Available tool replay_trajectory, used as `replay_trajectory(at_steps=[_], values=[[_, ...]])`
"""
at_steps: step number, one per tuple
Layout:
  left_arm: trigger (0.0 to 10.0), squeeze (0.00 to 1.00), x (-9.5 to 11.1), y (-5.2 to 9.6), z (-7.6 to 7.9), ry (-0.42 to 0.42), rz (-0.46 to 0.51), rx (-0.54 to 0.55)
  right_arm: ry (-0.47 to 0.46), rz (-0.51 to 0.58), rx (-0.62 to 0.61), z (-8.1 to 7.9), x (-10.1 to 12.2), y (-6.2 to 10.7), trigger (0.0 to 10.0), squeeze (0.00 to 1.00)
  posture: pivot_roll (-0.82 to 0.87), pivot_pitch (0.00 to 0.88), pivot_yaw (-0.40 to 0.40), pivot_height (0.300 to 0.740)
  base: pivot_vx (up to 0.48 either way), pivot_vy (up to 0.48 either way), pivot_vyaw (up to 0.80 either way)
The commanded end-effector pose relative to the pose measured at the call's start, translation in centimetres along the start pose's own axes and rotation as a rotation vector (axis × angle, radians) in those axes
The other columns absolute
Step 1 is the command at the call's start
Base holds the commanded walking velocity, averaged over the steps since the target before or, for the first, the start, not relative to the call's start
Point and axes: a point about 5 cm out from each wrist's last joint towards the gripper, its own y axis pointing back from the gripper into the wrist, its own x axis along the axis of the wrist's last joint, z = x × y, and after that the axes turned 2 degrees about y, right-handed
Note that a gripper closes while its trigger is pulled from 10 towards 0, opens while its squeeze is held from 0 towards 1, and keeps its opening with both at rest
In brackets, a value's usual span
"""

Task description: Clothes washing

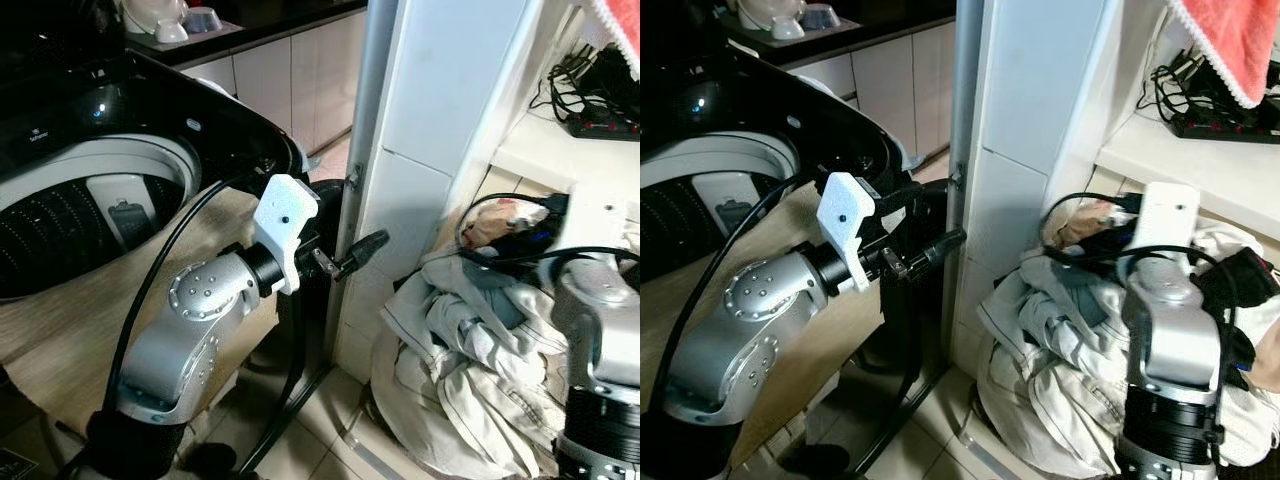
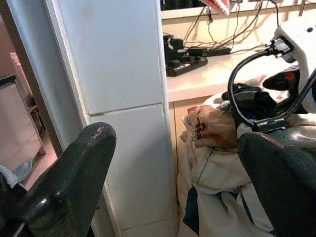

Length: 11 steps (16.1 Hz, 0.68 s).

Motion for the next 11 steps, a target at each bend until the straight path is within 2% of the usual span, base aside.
replay_trajectory(at_steps=[1, 3, 4, 5, 6, 7, 11], values=[[10.0, 0.0, 0.1, 0.1, 0.4, -0.003, -0.001, -0.03, -0.042, -0.001, 0.011, 0.2, -0.1, -0.3, 10.0, 0.0, -0.1, 0.0, -0.019, 0.74, 0.0, 0.0, 0.0], [10.0, 0.0, 0.1, 0.2, 0.6, 0.012, -0.006, -0.065, -0.057, -0.029, 0.011, 0.6, -0.5, -0.7, 10.0, 0.0, -0.09, 0.0, -0.019, 0.74, 0.0, 0.0, 0.0], [10.0, 0.0, 0.1, 0.3, 0.8, 0.018, -0.006, -0.082, -0.063, -0.048, 0.008, 0.7, -0.7, -0.7, 4.9, 0.0, -0.09, 0.0, -0.02, 0.74, 0.0, 0.0, 0.0], [10.0, 0.0, 0.1, 0.3, 0.9, 0.02, -0.004, -0.09, -0.077, -0.062, 0.005, 0.7, -0.9, -0.7, 3.3, 0.0, -0.09, 0.0, -0.02, 0.74, 0.0, 0.0, 0.0], [10.0, 0.0, 0.2, 0.3, 0.9, 0.02, -0.003, -0.09, -0.082, -0.066, 0.003, 0.7, -1.0, -0.7, 3.3, 0.0, -0.09, 0.0, -0.02, 0.74, 0.0, 0.0, 0.0], [10.0, 0.0, 0.2, 0.4, 0.8, 0.017, -0.005, -0.088, -0.09, -0.065, 0.001, 0.8, -1.1, -0.7, 0.0, 0.0, -0.09, 0.0, -0.018, 0.74, 0.0, 0.0, 0.0], [10.0, 0.0, 0.2, 0.3, 0.8, 0.015, -0.004, -0.09, -0.103, -0.064, 0.006, 0.8, -1.2, -0.6, 0.0, 0.0, -0.09, 0.0, -0.011, 0.74, 0.0, 0.0, 0.0]])
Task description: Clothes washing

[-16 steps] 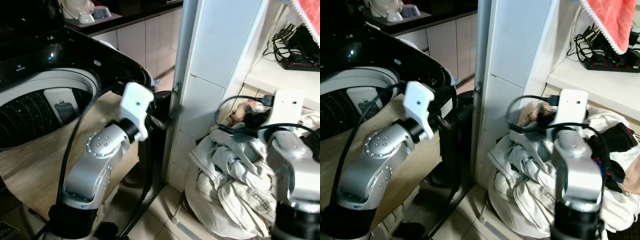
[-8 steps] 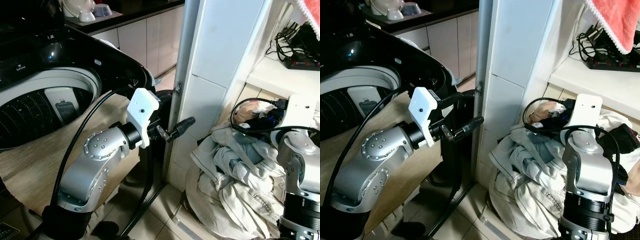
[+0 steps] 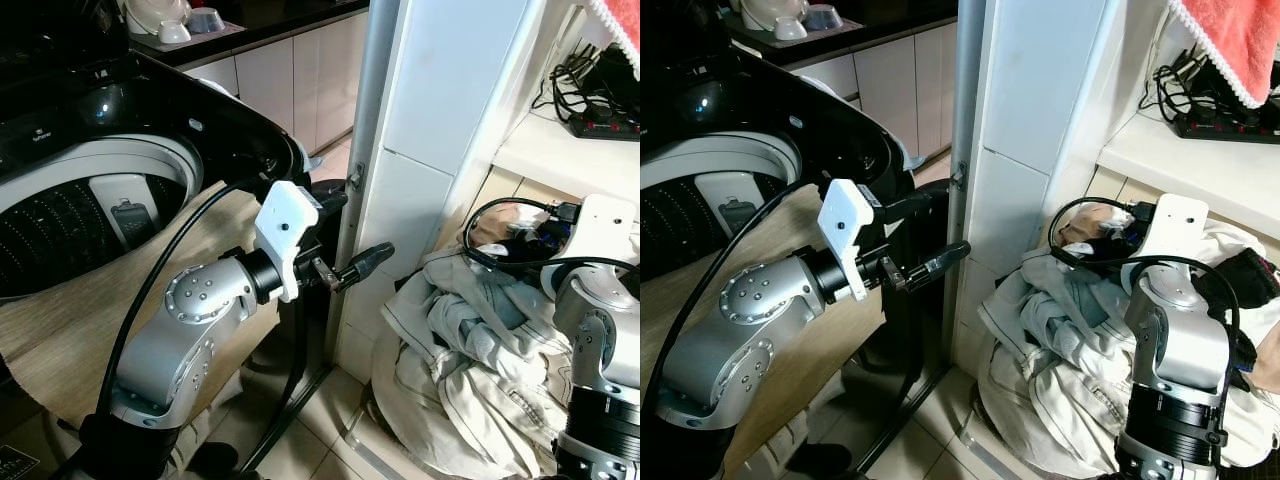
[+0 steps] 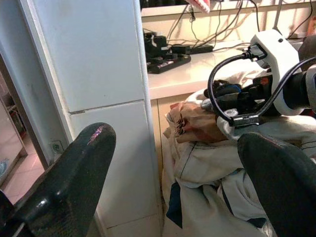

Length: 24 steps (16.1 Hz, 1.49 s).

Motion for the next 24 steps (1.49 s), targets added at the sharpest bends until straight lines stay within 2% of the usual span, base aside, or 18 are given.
replay_trajectory(at_steps=[1, 10, 13, 15, 16, 17, 20, 21, 22, 23, 24], values=[[10.0, 0.0, 0.3, -0.1, 0.4, -0.005, 0.003, -0.024, -0.008, -0.01, -0.016, 0.3, -0.1, 0.0, 0.0, 0.0, -0.09, 0.0, -0.011, 0.74, 0.0, 0.0, 0.0], [10.0, 0.0, 0.2, -0.2, 0.3, 0.001, 0.004, -0.023, -0.019, -0.005, -0.013, 0.3, -0.2, 0.1, 0.0, 0.0, -0.1, 0.0, -0.008, 0.74, 0.0, 0.0, 0.0], [10.0, 0.0, 0.2, -0.2, 0.3, 0.0, 0.01, -0.018, -0.022, 0.018, -0.035, 0.4, 0.1, 0.2, 0.0, 0.0, -0.1, 0.0, -0.008, 0.74, 0.0, 0.0, 0.0], [10.0, 0.0, 0.2, -0.2, 0.0, 0.006, 0.024, 0.019, -0.01, 0.075, -0.073, 0.6, 0.6, 0.7, 0.0, 0.0, -0.1, 0.0, -0.008, 0.74, 0.0, 0.0, 0.0], [10.0, 0.0, 0.5, -0.3, -0.9, 0.009, 0.052, 0.115, 0.03, 0.146, -0.087, 0.6, 1.1, 1.2, 0.0, 0.0, -0.11, 0.0, -0.007, 0.74, 0.0, 0.0, 0.0], [10.0, 0.0, 0.7, -0.4, -1.8, 0.047, 0.071, 0.192, 0.094, 0.213, -0.098, 0.4, 1.6, 1.7, 0.0, 0.0, -0.11, 0.0, -0.008, 0.74, 0.0, 0.0, 0.0], [10.0, 0.0, 1.2, -0.4, -3.5, 0.121, 0.092, 0.321, 0.279, 0.41, -0.094, -0.5, 2.4, 3.5, 0.0, 0.0, -0.11, 0.0, -0.011, 0.74, 0.0, 0.0, 0.0], [10.0, 0.0, 1.4, -0.4, -3.9, 0.146, 0.105, 0.357, 0.309, 0.466, -0.074, -0.9, 2.6, 4.0, 0.0, 0.0, -0.11, 0.0, -0.01, 0.74, 0.0, 0.0, 0.0], [10.0, 0.0, 1.6, -0.4, -4.4, 0.203, 0.123, 0.404, 0.394, 0.583, -0.023, -1.9, 3.2, 5.0, 0.0, 0.0, -0.11, 0.0, -0.007, 0.74, 0.0, 0.0, 0.0], [10.0, 0.0, 1.7, -0.5, -4.6, 0.248, 0.137, 0.413, 0.434, 0.646, 0.019, -2.6, 3.6, 5.6, 0.0, 0.0, -0.11, 0.0, -0.007, 0.74, 0.0, 0.0, 0.0], [10.0, 0.09, 2.4, -1.2, -4.6, 0.38, 0.187, 0.383, 0.589, 0.827, 0.233, -5.5, 3.9, 7.4, 0.0, 0.0, -0.11, 0.0, -0.003, 0.74, 0.0, 0.0, 0.0]])
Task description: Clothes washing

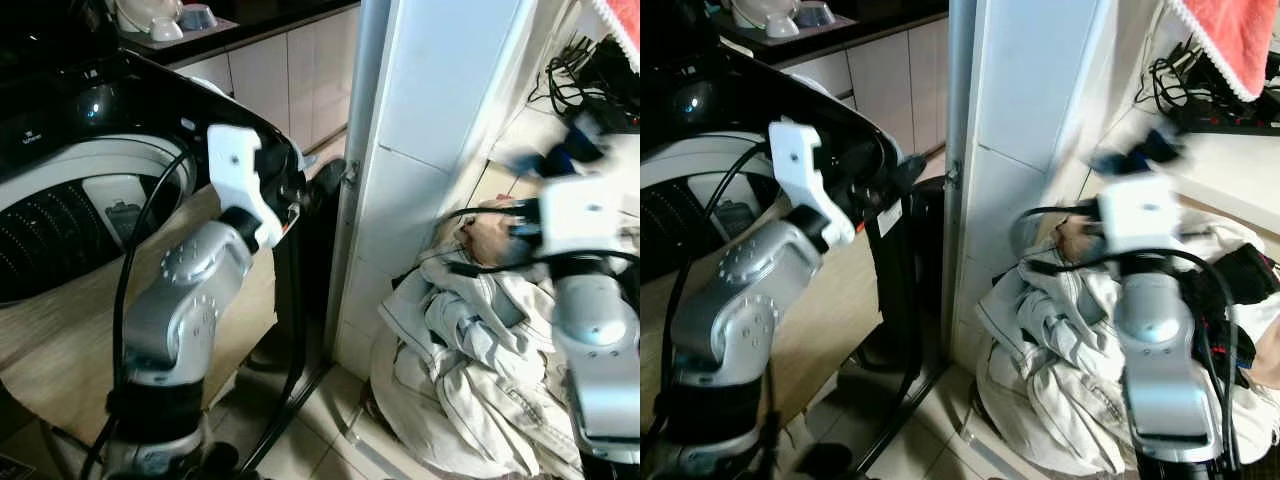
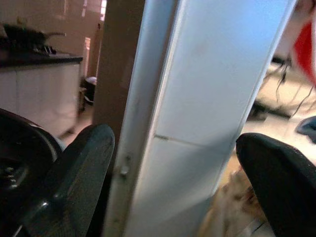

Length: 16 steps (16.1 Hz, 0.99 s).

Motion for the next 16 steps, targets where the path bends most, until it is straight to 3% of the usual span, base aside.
replay_trajectory(at_steps=[1, 4, 7, 10, 13, 14, 15, 16], values=[[10.0, 1.0, 0.6, -0.6, 0.8, 0.116, 0.01, -0.057, 0.028, 0.19, 0.194, -2.4, 2.5, 0.6, 0.0, 0.0, -0.12, 0.0, -0.002, 0.74, 0.0, 0.0, 0.0], [10.0, 1.0, 0.9, -1.0, 2.4, 0.273, 0.02, -0.176, -0.084, 0.305, 0.356, -4.7, 4.3, 1.1, 0.0, 0.0, -0.12, 0.0, -0.008, 0.74, 0.0, 0.0, 0.0], [10.0, 1.0, 0.8, -1.0, 4.0, 0.496, 0.027, -0.323, -0.109, 0.38, 0.474, -6.6, 5.2, 1.5, 0.0, 0.0, -0.12, 0.0, -0.015, 0.74, 0.0, 0.0, 0.0], [10.0, 1.0, 0.9, -1.0, 4.2, 0.587, 0.054, -0.342, -0.143, 0.392, 0.501, -6.8, 5.5, 1.3, 0.0, 0.0, -0.12, 0.0, -0.018, 0.74, 0.0, 0.0, 0.0], [10.0, 1.0, 0.6, -0.4, 4.7, 0.597, 0.009, -0.404, -0.161, 0.395, 0.612, -7.4, 5.6, 1.6, 0.0, 0.0, -0.11, 0.0, -0.02, 0.74, 0.0, 0.0, 0.0], [10.0, 0.51, 0.4, -0.3, 4.8, 0.587, -0.013, -0.413, -0.16, 0.396, 0.631, -7.5, 5.6, 1.6, 0.0, 0.0, -0.11, 0.0, -0.02, 0.74, 0.0, 0.0, 0.0], [10.0, 0.51, 0.3, -0.2, 4.8, 0.582, -0.023, -0.417, -0.162, 0.395, 0.639, -7.5, 5.6, 1.6, 0.0, 0.0, -0.11, 0.0, -0.02, 0.74, 0.0, 0.0, 0.0], [10.0, 0.0, 0.1, 0.0, 5.0, 0.563, -0.041, -0.428, -0.16, 0.387, 0.675, -7.5, 5.6, 1.7, 0.0, 0.0, -0.11, 0.0, -0.02, 0.74, 0.0, 0.0, 0.0]])
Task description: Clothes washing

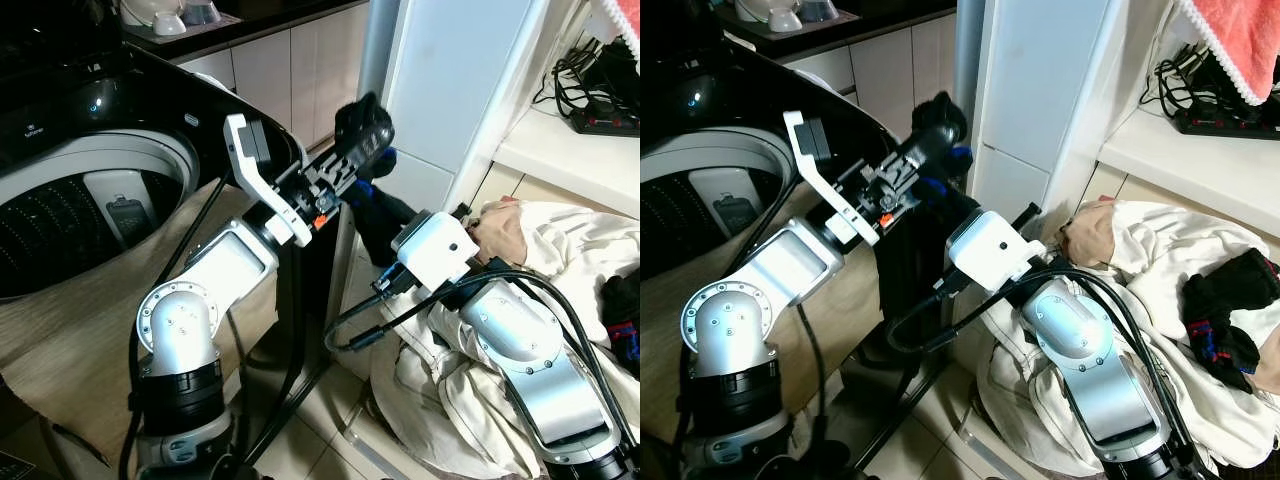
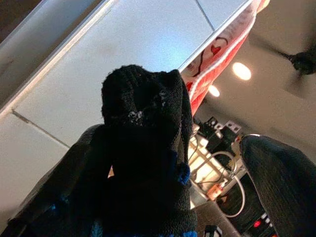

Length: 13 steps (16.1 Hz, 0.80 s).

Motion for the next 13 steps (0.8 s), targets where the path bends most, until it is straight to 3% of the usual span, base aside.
replay_trajectory(at_steps=[1, 3, 5, 7, 8, 13], values=[[10.0, 0.0, -1.0, -0.5, 1.3, -0.03, -0.072, -0.08, -0.008, 0.012, 0.044, 0.0, 0.4, -0.2, 0.0, 0.0, -0.11, 0.0, -0.021, 0.74, 0.0, 0.0, 0.0], [10.0, 0.0, -1.3, -0.4, 1.1, -0.056, -0.102, -0.06, -0.003, 0.012, 0.048, 0.2, 0.4, -0.2, 0.0, 0.0, -0.11, 0.0, -0.02, 0.74, 0.0, 0.0, 0.0], [0.0, 0.0, -1.2, -0.6, 0.2, -0.017, -0.098, 0.028, 0.011, 0.017, 0.037, 0.6, 0.6, -0.2, 0.0, 0.0, -0.11, 0.0, -0.017, 0.74, 0.0, 0.0, 0.0], [0.0, 0.0, -0.9, -0.6, -0.6, -0.019, -0.105, 0.096, 0.014, 0.018, 0.034, 0.7, 0.7, -0.2, 0.0, 0.0, -0.1, 0.0, -0.014, 0.74, 0.0, 0.0, 0.0], [0.0, 0.0, -0.6, -0.6, -1.0, -0.078, -0.112, 0.137, 0.015, 0.019, 0.032, 0.7, 0.7, -0.2, 0.0, 0.0, -0.1, 0.0, -0.013, 0.74, 0.0, 0.0, 0.0], [0.0, 0.0, -0.5, -0.7, -0.8, -0.091, -0.125, 0.135, 0.019, 0.024, 0.025, 0.8, 0.8, -0.4, 0.0, 0.0, -0.1, 0.0, -0.014, 0.74, 0.0, 0.0, 0.0]])
